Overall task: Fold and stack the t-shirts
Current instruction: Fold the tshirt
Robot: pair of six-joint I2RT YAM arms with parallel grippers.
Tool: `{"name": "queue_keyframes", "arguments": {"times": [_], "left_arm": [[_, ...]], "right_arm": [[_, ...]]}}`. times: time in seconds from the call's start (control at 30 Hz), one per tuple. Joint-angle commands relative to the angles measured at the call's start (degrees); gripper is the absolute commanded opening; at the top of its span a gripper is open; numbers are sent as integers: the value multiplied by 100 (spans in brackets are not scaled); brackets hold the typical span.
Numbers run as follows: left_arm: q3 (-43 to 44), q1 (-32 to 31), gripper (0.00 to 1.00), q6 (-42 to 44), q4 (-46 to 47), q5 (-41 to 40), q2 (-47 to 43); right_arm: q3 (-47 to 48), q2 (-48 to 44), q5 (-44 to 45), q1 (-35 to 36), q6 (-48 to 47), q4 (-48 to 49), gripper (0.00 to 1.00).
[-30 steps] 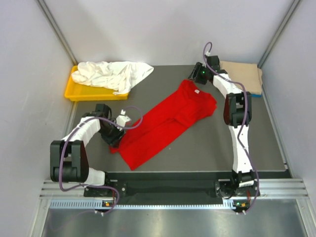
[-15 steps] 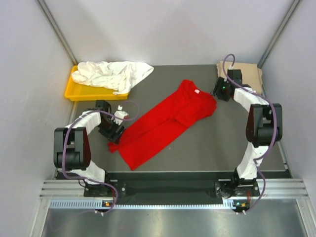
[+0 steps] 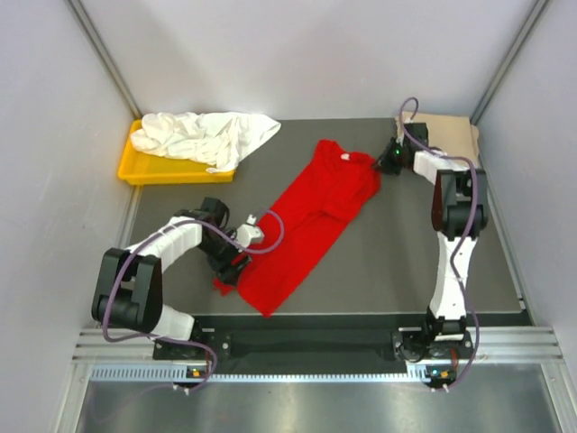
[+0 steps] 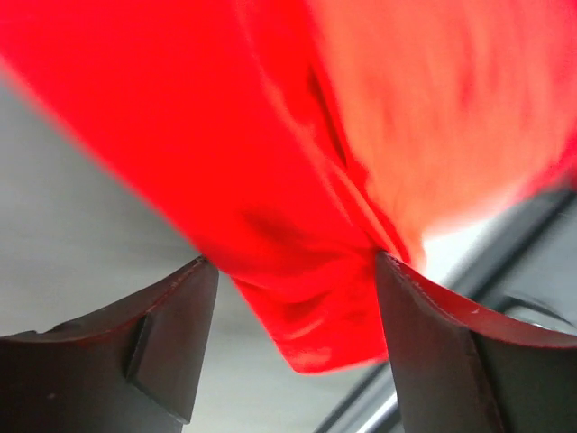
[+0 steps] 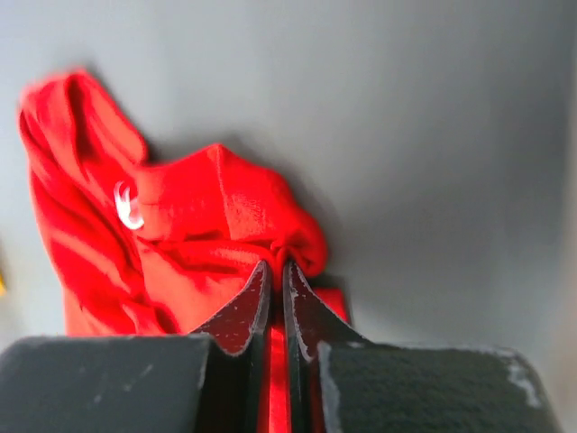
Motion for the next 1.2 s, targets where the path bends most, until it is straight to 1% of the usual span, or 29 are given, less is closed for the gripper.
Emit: {"name": "queue_keyframes", "arguments": {"times": [0.0,0.03,0.07,0.1,0.13,0.17,0.2,0.23,0.27,0.33,0.37,0.4,0.43,0.47,0.5,0.57,0.6,0.67,0.7,0.73,0.77,0.8,0.83,0.9,0.93,0.97,1.03,1.1,1.17], "left_arm": [[-10,-616,77,143,-529,943,-468],[60,-766,78,116,-555,1153,-477],[226,-1089,80,-14,-555,1190,-469],[280,-1293,96,-111,-451,1173,-443],[324,-1486,96,-199,-354,1129,-408],[402,-1906,96,-366,-275,1137,-372],[455,-2101,97,-437,-205,1190,-303],[508,-2269,99,-472,-152,1242,-267],[648,-2549,99,-499,-186,1260,-232],[807,-2648,99,-525,-317,1173,-319],[929,-2631,99,-639,-309,946,-415],[957,-2631,99,-675,-301,814,-686],[957,-2631,99,-701,-274,656,-836],[931,-2596,99,-762,-196,498,-1003],[904,-2578,99,-780,-169,130,-1301],[834,-2464,99,-824,-73,-179,-1514],[782,-2420,99,-842,-11,-494,-1654],[598,-2280,99,-877,147,-707,-1743],[536,-2218,99,-903,348,-752,-1795],[439,-2087,99,-938,437,-778,-1822],[421,-2034,99,-1043,638,-796,-1883],[395,-1990,99,-1079,736,-840,-1919],[368,-1980,99,-1140,858,-997,-1971],[307,-1971,98,-1237,1069,-1025,-2111],[307,-1971,98,-1255,1114,-1025,-2147],[298,-1971,98,-1229,1123,-964,-2200],[272,-1971,97,-1194,1123,-911,-2218],[245,-1971,96,-1202,1132,-840,-2218],[184,-1971,95,-1185,1149,-779,-2192]], "right_arm": [[1489,1105,-194,105,545,322,0],[2573,1415,-324,140,652,296,0],[3210,1740,-352,175,740,226,0],[3860,2457,-326,280,924,51,0],[4972,2786,-273,351,1039,110,0],[5305,3041,-247,404,1188,276,8],[5413,3288,-212,482,1546,817,14],[5318,3299,-29,509,1671,1014,22],[5247,3255,78,518,1699,1094,38],[5116,2914,420,475,1402,806,53],[4776,2686,517,448,1235,701,66],[4485,2109,596,413,911,647,73],[3890,1773,815,404,760,638,77],[3632,1448,956,404,619,595,82],[3412,818,1105,395,357,411,84],[2744,191,1501,404,135,191,87],[2472,-465,1598,421,-66,-80,88],[1270,-1197,1845,465,-190,-336,88],[691,-2028,1889,544,-260,-346,88],[-559,-2454,1915,597,-261,-320,87],[-1181,-3293,1916,737,-235,-259,87],[-1813,-3685,1916,825,-200,-232,85],[-2977,-4097,1802,939,-139,-189,84],[-4073,-5097,1557,1333,281,30,81],[-4983,-5365,1468,1501,493,127,79],[-5384,-5785,1398,1920,904,337,74],[-6096,-6025,1318,2379,1275,348,71],[-6389,-6193,1309,2984,1794,505,70],[-6679,-6211,1274,3294,2076,769,67]]}}
